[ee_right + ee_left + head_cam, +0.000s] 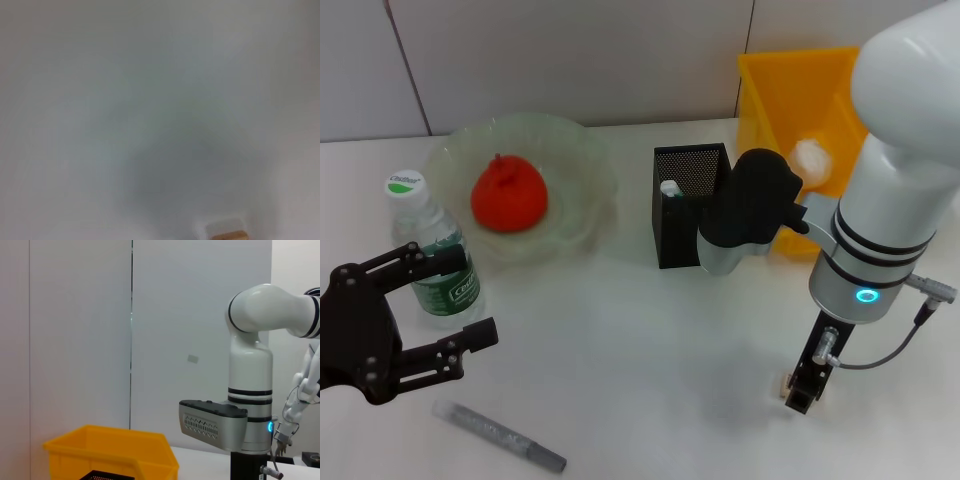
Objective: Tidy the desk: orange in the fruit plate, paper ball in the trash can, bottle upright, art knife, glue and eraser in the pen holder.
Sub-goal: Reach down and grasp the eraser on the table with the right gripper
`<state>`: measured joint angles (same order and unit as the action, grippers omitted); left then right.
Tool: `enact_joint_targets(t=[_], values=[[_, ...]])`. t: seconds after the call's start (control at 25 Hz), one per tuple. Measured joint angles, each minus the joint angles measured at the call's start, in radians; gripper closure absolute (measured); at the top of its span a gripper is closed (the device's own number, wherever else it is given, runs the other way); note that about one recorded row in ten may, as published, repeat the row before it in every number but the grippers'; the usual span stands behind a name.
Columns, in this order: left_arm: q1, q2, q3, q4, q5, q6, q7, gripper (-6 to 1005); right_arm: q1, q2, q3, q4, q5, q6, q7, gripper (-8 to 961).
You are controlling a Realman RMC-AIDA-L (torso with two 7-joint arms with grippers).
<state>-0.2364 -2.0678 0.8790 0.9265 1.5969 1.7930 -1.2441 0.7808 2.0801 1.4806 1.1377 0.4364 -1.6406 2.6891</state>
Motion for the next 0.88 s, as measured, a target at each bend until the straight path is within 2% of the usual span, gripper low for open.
enact_joint_targets(t=[0.6,0.88], values=[[-0.010,0.002,0.003,0.000,0.000,-0.004,0.000,236,0.009,0.003,-0.013,-0.018,0.003,0.015,0.001,470],[-0.015,0.002,0.001,-0.001,0.002,-0.005,0.000,238,0.010,0.003,-0.013,-0.019,0.002,0.017,0.005,541]])
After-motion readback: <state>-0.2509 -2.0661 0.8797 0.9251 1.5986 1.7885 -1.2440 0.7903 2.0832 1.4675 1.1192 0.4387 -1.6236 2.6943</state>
